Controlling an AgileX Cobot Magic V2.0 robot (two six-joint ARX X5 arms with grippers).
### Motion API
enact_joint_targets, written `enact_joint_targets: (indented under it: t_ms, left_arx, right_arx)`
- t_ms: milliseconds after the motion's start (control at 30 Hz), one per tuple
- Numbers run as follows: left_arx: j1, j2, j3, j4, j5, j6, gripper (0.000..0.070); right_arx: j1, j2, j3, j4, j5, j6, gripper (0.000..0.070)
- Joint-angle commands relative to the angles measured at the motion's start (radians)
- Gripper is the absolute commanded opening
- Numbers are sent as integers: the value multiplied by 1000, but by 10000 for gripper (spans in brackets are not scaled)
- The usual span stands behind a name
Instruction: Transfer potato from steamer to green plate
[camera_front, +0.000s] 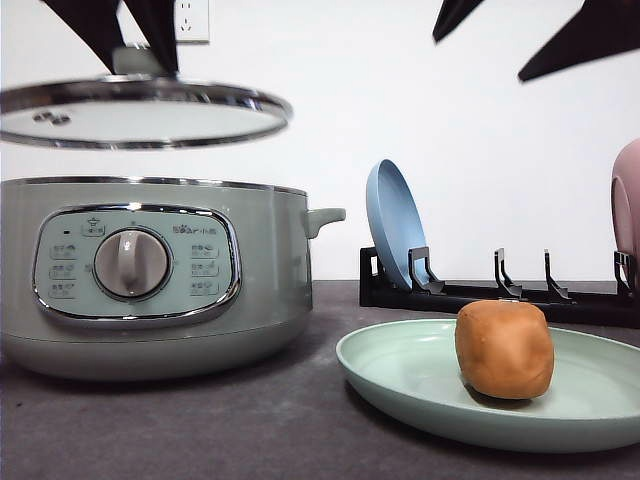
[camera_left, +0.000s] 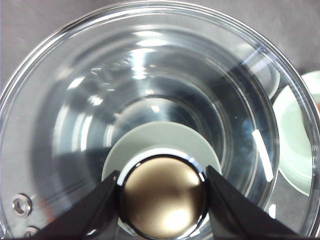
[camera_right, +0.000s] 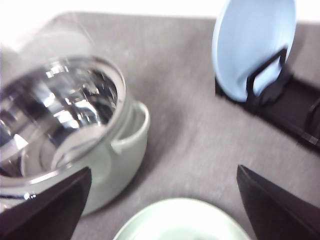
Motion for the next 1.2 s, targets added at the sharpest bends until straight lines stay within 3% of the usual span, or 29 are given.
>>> enact_joint_targets:
  t_ms: [0, 1167]
  left_arx:
    - [-9, 14, 29, 40, 4, 6, 0]
    - [-14, 122, 27, 65, 2, 10, 0]
  right_arx:
    - [5, -3, 16, -11, 4, -17, 589]
    - [5, -35, 17, -66, 9, -19, 589]
